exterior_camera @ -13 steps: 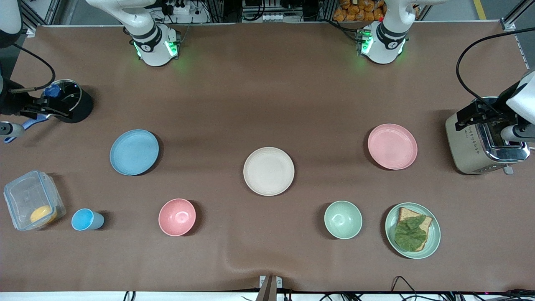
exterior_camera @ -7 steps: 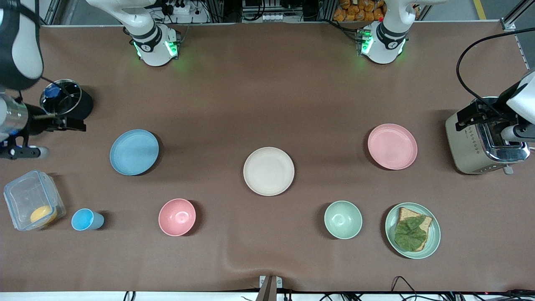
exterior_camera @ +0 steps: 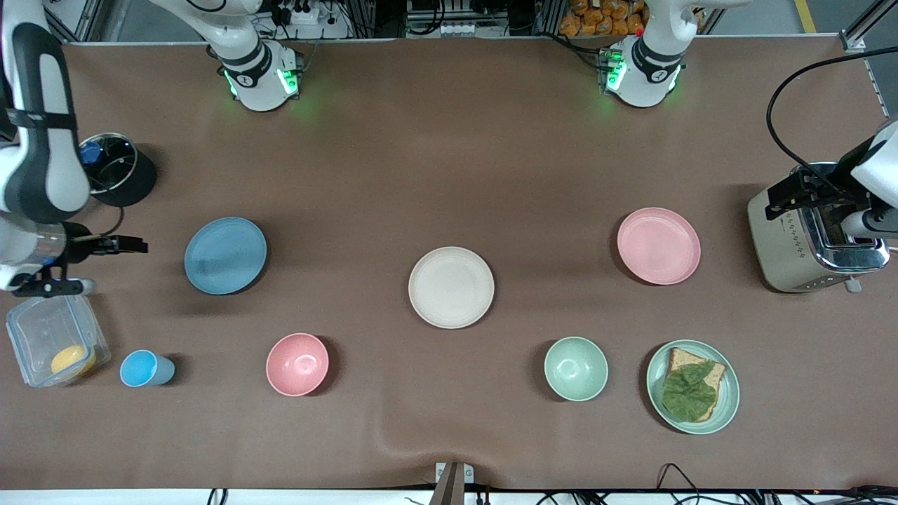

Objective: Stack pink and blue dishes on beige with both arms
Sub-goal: 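Reach the right gripper to the blue plate while the left gripper reaches the pink plate, then grip the blue plate with the right gripper while the left gripper grips the pink plate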

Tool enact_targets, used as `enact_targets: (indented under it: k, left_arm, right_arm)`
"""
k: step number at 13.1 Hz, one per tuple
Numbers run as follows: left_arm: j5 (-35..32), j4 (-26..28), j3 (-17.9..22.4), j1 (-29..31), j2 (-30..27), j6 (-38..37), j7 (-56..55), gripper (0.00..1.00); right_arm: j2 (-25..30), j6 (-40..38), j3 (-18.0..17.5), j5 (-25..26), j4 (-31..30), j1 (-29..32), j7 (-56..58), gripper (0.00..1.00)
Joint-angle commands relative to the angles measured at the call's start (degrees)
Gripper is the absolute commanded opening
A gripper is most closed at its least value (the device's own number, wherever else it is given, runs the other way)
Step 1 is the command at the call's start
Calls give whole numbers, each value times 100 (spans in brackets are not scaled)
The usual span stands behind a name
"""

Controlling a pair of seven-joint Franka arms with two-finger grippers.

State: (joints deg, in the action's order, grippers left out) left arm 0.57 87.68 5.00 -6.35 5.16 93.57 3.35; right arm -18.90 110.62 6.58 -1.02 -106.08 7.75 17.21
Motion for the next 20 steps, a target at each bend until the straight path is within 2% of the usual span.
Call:
enact_targets:
  k: [1, 5, 10, 11, 13, 17, 19, 20]
  left_arm:
    - [-83, -5, -17, -68, 343, -250, -28, 100]
    - [-57, 74, -140, -340, 1169, -410, -133, 100]
    - [-65, 311, -149, -753, 2172, 387, -571, 100]
    - [-65, 477, -149, -858, 2286, 668, -755, 100]
    - [-83, 1143, -149, -1122, 2279, 1371, -1194, 100]
    - [-118, 2155, -149, -1254, 2331, 2690, -1634, 100]
    - [-127, 2271, -140, -1325, 2428, 2719, -1811, 100]
    - [-136, 2289, -140, -1333, 2507, 2702, -1907, 89]
  right_arm:
    - [-367, 565, -52, -257, -308, 95, 378, 100]
    - [-1062, 865, -52, -1161, -308, 315, 1213, 100]
    - [-1414, 865, -60, -1418, -308, 315, 1293, 100]
    - [-1458, 857, -60, -1418, -308, 307, 1320, 74]
    - [-1468, 778, -61, -1418, -282, 298, 1329, 2]
    - [-1459, 594, -60, -1409, -98, 254, 1285, 0]
    - [-1468, -11, -60, -1409, 288, 245, 1171, 0]
    - [-1459, -231, -60, -1409, 446, 202, 901, 0]
